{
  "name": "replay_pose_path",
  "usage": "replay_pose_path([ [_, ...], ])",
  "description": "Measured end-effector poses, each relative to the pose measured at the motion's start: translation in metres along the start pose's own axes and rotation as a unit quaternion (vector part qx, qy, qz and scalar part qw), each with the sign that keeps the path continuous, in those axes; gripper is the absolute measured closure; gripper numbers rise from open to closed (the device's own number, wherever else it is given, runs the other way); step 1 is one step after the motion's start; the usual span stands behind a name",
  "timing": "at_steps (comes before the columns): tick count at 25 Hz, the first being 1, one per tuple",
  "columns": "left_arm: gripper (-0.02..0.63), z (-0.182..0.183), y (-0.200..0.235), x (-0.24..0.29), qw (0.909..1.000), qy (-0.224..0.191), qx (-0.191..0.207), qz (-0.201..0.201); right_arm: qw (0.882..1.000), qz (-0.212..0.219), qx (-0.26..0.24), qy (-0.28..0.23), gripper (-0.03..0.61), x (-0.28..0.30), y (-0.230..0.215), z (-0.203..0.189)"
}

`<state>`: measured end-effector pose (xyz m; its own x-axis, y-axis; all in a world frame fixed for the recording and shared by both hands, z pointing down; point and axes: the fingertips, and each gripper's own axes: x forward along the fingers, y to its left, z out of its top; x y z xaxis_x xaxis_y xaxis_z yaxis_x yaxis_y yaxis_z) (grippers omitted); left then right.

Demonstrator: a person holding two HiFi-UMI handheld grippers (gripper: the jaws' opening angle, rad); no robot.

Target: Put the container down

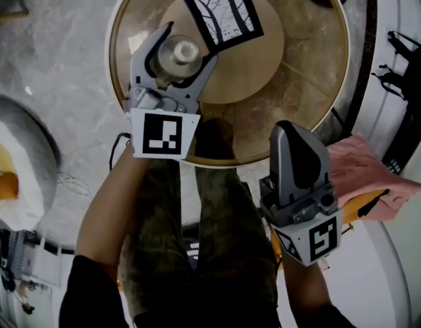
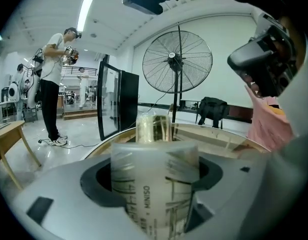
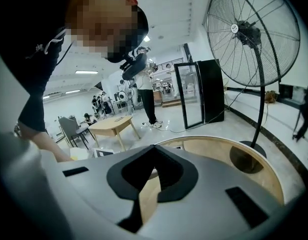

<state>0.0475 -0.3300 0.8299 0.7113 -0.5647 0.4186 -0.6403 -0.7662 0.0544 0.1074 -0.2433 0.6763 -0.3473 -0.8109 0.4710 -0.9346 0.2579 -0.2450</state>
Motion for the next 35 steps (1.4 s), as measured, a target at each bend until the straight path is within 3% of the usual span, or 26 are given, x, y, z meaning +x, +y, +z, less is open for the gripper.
replay_pose_path([
  [4,0.261,-0.004,0.0,0.005,1.0,0.001,-0.006,0.004,1.0,0.019,0.016,0.0,0.557,0.003,0.003,0.0],
  [12,0.261,-0.011,0.0,0.013,0.999,0.038,0.002,0.023,1.0,0.016,0.017,0.0,0.557,-0.003,0.0,-0.004],
  [35,0.259,-0.032,-0.002,-0.008,0.9961,0.088,0.005,0.002,1.0,0.012,0.006,-0.02,0.557,-0.014,-0.001,0.012],
])
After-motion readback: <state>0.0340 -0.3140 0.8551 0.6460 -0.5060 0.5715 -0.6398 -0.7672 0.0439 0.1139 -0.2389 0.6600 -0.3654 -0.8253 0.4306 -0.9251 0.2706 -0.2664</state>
